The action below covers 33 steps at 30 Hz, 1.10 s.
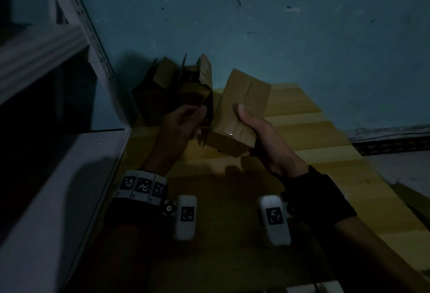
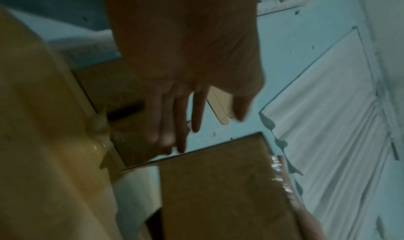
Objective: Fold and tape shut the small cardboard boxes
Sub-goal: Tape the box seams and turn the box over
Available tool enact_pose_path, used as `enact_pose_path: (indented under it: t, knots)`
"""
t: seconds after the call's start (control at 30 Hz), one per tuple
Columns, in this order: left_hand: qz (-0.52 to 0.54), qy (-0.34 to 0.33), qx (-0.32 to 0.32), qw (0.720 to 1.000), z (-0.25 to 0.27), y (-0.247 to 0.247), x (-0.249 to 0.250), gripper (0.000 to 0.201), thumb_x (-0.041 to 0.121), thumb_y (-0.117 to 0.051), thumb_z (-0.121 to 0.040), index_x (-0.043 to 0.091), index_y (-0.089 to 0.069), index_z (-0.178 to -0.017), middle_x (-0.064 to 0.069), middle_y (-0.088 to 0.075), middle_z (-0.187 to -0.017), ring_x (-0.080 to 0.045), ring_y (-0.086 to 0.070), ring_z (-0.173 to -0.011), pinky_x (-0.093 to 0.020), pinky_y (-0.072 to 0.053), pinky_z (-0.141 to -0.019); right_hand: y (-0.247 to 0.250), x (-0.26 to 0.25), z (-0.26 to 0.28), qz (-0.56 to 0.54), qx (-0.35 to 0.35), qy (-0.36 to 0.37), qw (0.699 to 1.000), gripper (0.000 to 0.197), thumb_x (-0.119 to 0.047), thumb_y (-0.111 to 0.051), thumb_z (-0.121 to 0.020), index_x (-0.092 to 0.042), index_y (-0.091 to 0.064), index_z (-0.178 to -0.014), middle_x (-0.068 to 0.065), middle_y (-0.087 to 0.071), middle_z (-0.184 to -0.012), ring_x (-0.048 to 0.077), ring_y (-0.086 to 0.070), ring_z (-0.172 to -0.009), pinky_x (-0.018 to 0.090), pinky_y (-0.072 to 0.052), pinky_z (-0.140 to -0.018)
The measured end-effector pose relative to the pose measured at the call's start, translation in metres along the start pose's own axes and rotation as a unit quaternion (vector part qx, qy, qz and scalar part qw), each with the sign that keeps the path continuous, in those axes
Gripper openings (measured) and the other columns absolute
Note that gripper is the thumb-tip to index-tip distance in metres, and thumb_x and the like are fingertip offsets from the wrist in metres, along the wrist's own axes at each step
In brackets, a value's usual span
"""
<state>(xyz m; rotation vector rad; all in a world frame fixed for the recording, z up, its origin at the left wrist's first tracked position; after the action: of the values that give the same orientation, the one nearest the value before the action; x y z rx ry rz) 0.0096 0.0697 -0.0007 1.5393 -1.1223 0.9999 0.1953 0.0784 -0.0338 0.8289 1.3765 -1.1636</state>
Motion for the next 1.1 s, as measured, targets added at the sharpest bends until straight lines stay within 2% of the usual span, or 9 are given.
enact_pose_path:
  t: [0.1,0.17,0.3,0.4,0.47,0.53,0.77,0.9,1.1]
  knots:
    - [0.053,0.081,-0.073,0.993,0.005,-0.019,-0.006,0.029,0.047,-0.055,-0.090,0.028,-0.057,-0.111,0.008,-0.059,-0.094,-0.011,-0.060,-0.082,-0.019,-0.051,-0.065,0.000,-0.001,0.002,0.019,0.029,0.006,0.999,0.077,-0.054,-0.070,-0.084,-0.017,-0.047,-0.148,0.001,-0.072,-0.126,0.015,-0.074,-0.104,0.029,-0.060,-0.072]
    - [0.040,0.119,-0.102,0.987,0.007,-0.026,-0.012,0.051,0.051,-0.061,-0.087,0.030,-0.048,-0.132,0.006,-0.058,-0.116,-0.010,-0.060,-0.097,-0.020,-0.051,-0.072,-0.004,-0.001,0.004,0.035,0.019,0.004,0.999,0.080,-0.054,-0.070,-0.081,-0.019,-0.044,-0.149,0.000,-0.072,-0.127,0.012,-0.074,-0.103,0.023,-0.060,-0.069]
    - [0.069,0.165,-0.079,0.981,0.014,-0.031,-0.020,0.052,0.032,-0.054,-0.098,0.017,-0.038,-0.145,-0.005,-0.050,-0.133,-0.019,-0.057,-0.102,-0.011,-0.049,-0.076,-0.011,-0.002,0.008,0.066,0.005,0.006,0.998,0.085,-0.061,-0.065,-0.080,-0.023,-0.041,-0.152,-0.003,-0.070,-0.128,0.007,-0.073,-0.102,0.022,-0.060,-0.068]
    - [0.130,0.198,-0.065,0.969,0.017,-0.032,-0.016,0.069,0.042,-0.063,-0.093,0.012,-0.036,-0.148,0.000,-0.046,-0.141,-0.021,-0.050,-0.124,-0.029,-0.038,-0.105,-0.011,-0.001,0.009,0.060,-0.002,0.005,0.998,0.077,-0.065,-0.058,-0.083,-0.024,-0.048,-0.147,-0.003,-0.070,-0.126,0.007,-0.073,-0.099,0.020,-0.058,-0.067]
    - [0.133,0.200,-0.065,0.969,0.019,-0.032,-0.014,0.108,0.068,-0.080,-0.063,0.010,-0.042,-0.147,-0.009,-0.050,-0.145,-0.029,-0.052,-0.129,-0.045,-0.037,-0.113,-0.011,-0.002,0.010,0.069,-0.004,0.005,0.998,0.077,-0.067,-0.057,-0.081,-0.025,-0.050,-0.146,-0.004,-0.069,-0.125,0.008,-0.072,-0.102,0.021,-0.058,-0.069]
    - [0.184,0.202,-0.072,0.959,0.019,-0.032,-0.019,0.105,0.066,-0.084,-0.055,0.013,-0.051,-0.140,-0.013,-0.061,-0.135,-0.034,-0.059,-0.122,-0.054,-0.042,-0.109,-0.012,-0.002,0.011,0.076,-0.013,0.008,0.997,0.079,-0.068,-0.056,-0.080,-0.026,-0.049,-0.146,-0.004,-0.069,-0.126,0.009,-0.071,-0.105,0.021,-0.058,-0.071]
    - [0.229,0.201,-0.114,0.946,0.025,-0.032,-0.014,0.070,0.048,-0.075,-0.079,0.015,-0.054,-0.137,-0.017,-0.064,-0.129,-0.039,-0.061,-0.118,-0.061,-0.042,-0.106,-0.012,-0.005,0.013,0.099,-0.030,0.009,0.995,0.051,-0.065,-0.045,-0.090,-0.036,-0.057,-0.129,-0.004,-0.066,-0.128,0.013,-0.067,-0.114,0.030,-0.057,-0.084]
    - [0.208,0.173,-0.086,0.959,0.021,-0.027,-0.011,0.070,0.043,-0.073,-0.079,0.015,-0.051,-0.139,-0.014,-0.063,-0.129,-0.032,-0.064,-0.113,-0.052,-0.049,-0.102,-0.005,-0.011,0.012,0.111,-0.031,0.017,0.993,0.041,-0.063,-0.046,-0.095,-0.035,-0.060,-0.122,-0.004,-0.068,-0.124,0.013,-0.067,-0.111,0.031,-0.052,-0.086]
    - [0.165,0.161,-0.061,0.971,0.014,-0.025,-0.016,0.108,0.051,-0.082,-0.055,0.025,-0.036,-0.149,-0.005,-0.055,-0.138,-0.029,-0.059,-0.119,-0.052,-0.050,-0.098,0.012,-0.016,0.001,0.110,0.000,0.058,0.992,0.093,-0.060,-0.075,-0.068,-0.020,-0.050,-0.148,-0.001,-0.069,-0.129,0.014,-0.069,-0.113,0.033,-0.054,-0.087]
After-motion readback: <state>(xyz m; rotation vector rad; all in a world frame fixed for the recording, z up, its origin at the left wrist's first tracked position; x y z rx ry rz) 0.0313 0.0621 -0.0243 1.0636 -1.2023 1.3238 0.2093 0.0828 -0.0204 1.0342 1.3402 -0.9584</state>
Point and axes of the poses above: each hand's wrist, its own z-axis away from the middle knuckle, its own y-axis out of the back of the hand, x = y × z, the point moved 6 cm from there along -z, towards the middle knuckle
